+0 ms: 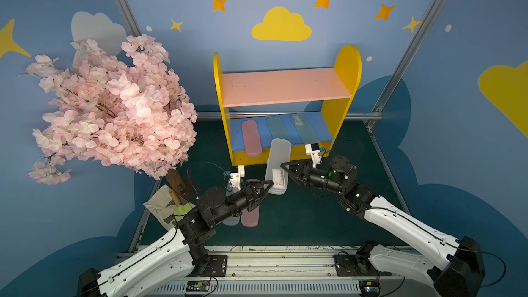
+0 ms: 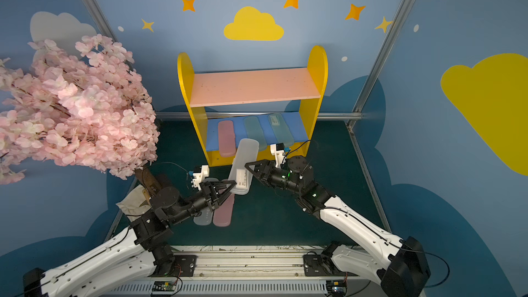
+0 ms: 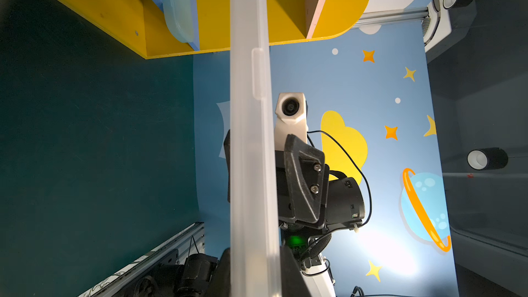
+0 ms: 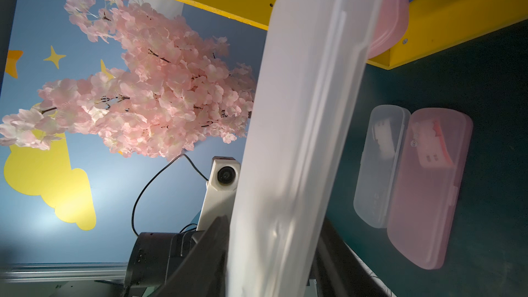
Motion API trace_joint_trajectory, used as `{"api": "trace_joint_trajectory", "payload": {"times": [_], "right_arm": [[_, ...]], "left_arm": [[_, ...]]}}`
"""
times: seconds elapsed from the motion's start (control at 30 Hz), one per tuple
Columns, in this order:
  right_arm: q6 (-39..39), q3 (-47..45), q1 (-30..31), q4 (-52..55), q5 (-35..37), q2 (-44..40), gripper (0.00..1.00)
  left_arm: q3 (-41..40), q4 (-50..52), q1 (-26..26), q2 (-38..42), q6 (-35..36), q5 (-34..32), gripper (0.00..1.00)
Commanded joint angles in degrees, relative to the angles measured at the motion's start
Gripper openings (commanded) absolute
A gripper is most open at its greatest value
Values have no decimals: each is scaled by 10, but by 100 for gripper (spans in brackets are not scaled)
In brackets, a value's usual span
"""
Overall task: Remove the pencil cases from the shelf
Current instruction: Pick up the pencil case from the shelf.
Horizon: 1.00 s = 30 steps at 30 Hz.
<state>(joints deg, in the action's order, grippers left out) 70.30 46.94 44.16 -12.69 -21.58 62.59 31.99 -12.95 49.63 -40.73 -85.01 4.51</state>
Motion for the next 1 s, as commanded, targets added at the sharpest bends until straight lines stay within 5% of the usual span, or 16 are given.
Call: {"api": "trace_joint_trajectory", "payload": {"times": [0.0, 0.23, 0.63, 0.97], "right_arm": [[10, 18, -3, -34, -8, 6, 41], [26, 18, -6, -37, -20, 14, 25], [14, -15, -7, -16, -4, -12, 11], [-3, -80, -9, 24, 10, -52, 9]], "left_arm": [[15, -29, 3, -1, 14, 11, 3], [17, -28, 3, -9, 15, 13, 4], [34, 121, 2, 38, 41, -63, 58], [50, 257, 3, 80, 78, -148, 83]]}}
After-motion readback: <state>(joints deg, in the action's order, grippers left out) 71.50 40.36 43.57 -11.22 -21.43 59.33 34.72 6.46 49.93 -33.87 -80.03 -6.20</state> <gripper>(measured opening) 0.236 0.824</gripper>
